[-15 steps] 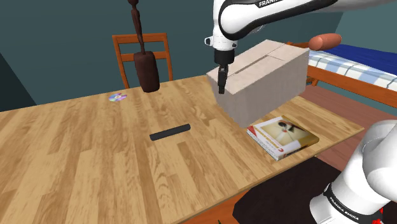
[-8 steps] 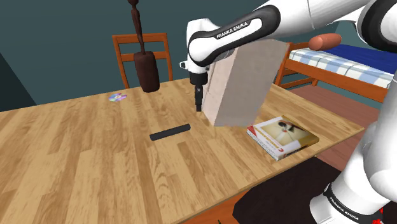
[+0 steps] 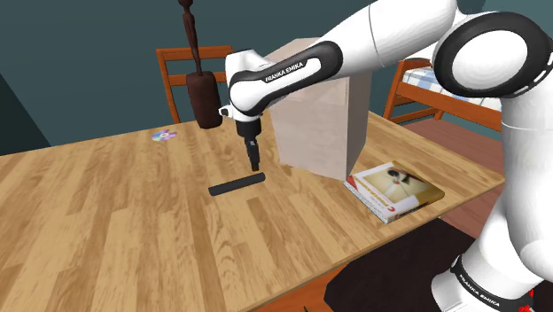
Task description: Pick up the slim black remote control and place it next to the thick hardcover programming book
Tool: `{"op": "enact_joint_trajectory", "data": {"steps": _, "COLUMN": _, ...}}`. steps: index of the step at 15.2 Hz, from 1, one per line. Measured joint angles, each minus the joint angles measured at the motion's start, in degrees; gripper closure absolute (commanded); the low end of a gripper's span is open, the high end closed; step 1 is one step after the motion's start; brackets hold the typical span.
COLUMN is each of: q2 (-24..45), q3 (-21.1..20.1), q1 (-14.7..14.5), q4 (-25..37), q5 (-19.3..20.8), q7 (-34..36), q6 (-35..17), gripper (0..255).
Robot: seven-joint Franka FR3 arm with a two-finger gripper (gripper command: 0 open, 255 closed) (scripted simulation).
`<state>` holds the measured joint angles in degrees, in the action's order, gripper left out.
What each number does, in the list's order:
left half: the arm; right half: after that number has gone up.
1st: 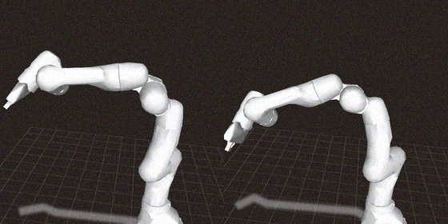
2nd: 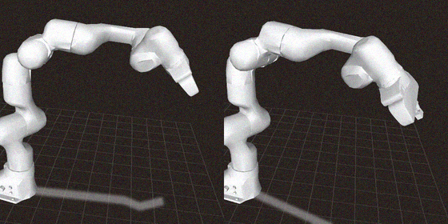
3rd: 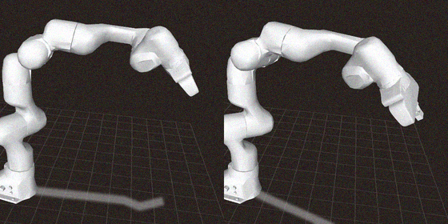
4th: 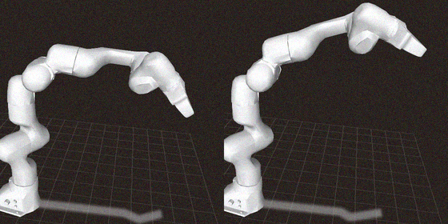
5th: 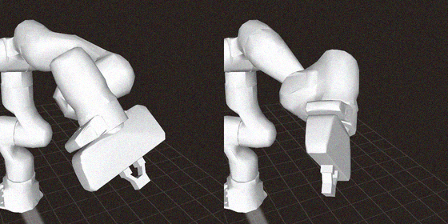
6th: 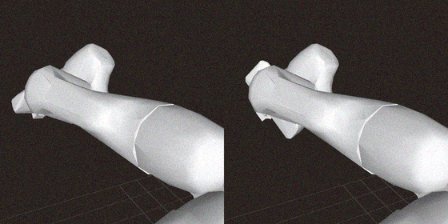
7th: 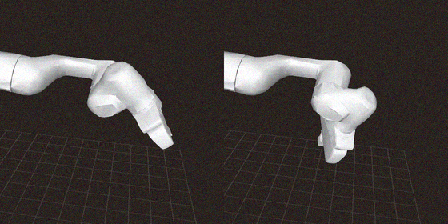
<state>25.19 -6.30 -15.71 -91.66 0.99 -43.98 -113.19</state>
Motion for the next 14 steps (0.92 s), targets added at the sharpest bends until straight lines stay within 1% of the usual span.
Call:
{"op": "enact_joint_trajectory", "data": {"steps": 2, "q2": 3.8, "q3": -0.9, "q1": -0.8, "q4": 4.0, "q5": 0.3, "q7": -1.9, "q6": 0.4, "gripper": 0}}
{"op": "enact_joint_trajectory", "data": {"steps": 5, "q2": 6.2, "q3": -1.6, "q1": -1.6, "q4": 6.2, "q5": 0.6, "q7": -3.0, "q6": 0.4, "gripper": 0}}
{"op": "enact_joint_trajectory", "data": {"steps": 11, "q2": 7.8, "q3": -1.6, "q1": -1.8, "q4": 4.2, "q5": 0.8, "q7": -3.0, "q6": -3.2, "gripper": 0}}
{"op": "enact_joint_trajectory", "data": {"steps": 14, "q2": 8.0, "q3": -1.6, "q1": -1.8, "q4": 3.9, "q5": 0.8, "q7": -3.0, "q6": -3.7, "gripper": 0}}
